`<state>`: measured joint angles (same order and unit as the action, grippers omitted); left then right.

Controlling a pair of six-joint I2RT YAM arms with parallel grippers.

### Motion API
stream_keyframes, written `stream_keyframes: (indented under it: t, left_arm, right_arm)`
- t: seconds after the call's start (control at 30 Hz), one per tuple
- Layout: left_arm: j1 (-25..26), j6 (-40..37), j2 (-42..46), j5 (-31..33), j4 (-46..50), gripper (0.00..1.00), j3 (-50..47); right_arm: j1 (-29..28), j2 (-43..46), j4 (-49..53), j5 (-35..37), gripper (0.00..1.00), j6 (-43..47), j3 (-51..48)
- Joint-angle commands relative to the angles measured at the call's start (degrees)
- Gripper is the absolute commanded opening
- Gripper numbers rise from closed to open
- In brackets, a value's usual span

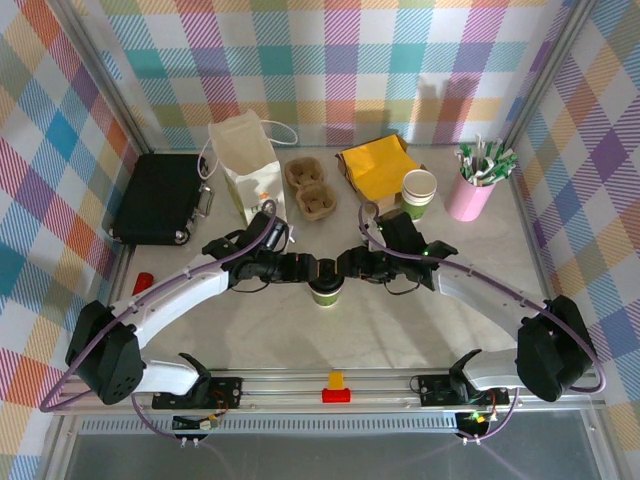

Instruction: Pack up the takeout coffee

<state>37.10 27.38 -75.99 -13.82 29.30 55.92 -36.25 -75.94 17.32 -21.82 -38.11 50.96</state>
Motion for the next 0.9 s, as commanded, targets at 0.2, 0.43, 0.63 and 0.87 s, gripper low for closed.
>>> stream_keyframes:
  t: [0.2, 0.43, 0.63, 0.87]
  left_arm:
    - [0.3, 1.5, 2.0, 2.8, -1.2, 0.70, 2.3]
    - [-0.6, 0.5, 4.2, 4.4, 1.9, 0.69, 2.3]
    - [-1.1, -1.1, 7.6, 5.9, 5.1, 0.69, 3.2]
    - [-2.2, -0.5, 11.1, 4.9, 4.7, 0.72, 2.1]
  right_arm:
    - [-0.3, -5.5, 1.3, 1.0, 0.51, 7.8, 8.9]
    - [-0.3, -9.1, 0.9, -0.9, 0.51, 9.8, 11.6]
    - [-0.3, -10.2, -0.8, -4.2, 0.50, 9.6, 11.3]
    - [-0.4, -9.3, -2.7, -5.9, 0.50, 9.0, 8.8]
